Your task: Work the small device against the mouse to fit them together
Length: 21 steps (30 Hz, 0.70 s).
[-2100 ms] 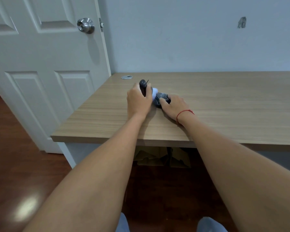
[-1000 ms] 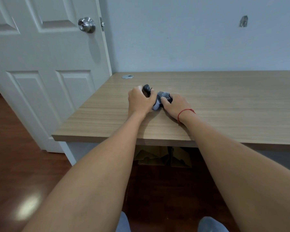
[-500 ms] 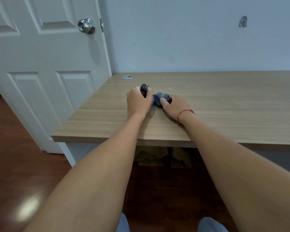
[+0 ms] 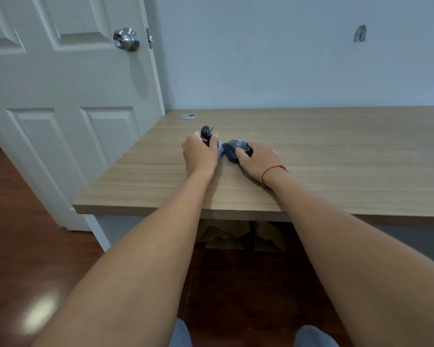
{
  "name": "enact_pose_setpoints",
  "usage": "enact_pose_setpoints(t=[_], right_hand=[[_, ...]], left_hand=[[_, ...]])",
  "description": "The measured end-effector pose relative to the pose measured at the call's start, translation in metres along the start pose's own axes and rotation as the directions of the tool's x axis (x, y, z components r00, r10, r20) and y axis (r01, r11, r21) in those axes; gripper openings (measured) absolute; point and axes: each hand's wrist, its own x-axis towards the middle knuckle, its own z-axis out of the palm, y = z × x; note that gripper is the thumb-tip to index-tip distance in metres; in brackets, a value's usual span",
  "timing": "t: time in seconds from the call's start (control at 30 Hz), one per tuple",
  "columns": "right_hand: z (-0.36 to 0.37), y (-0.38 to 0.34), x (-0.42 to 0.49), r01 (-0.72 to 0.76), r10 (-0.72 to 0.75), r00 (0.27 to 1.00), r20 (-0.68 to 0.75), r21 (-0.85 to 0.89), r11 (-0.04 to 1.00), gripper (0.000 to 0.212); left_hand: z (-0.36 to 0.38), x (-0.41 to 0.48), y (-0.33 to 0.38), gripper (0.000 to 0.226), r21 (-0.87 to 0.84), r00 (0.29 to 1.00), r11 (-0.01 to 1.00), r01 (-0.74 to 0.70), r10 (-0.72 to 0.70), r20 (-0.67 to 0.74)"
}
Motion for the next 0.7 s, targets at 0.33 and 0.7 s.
enact_pose_setpoints(t=[0.33,0.7], right_hand=[[-0.003,-0.004,-0.007,0.004,-0.004,0.999,-0.049,0.003,1.000,0.043],[-0.007,-0.006,-0.011,0.082,-0.078,0.995,-0.057,0.079,0.993,0.056]], left_hand=[[0.002,-0.005,0.003,0.024,0.052,0.993,0.994,-0.094,0.089,0.082],[0.000,-0.007,0.006,0.028,0.079,0.995,0.992,-0.096,0.095,0.019]])
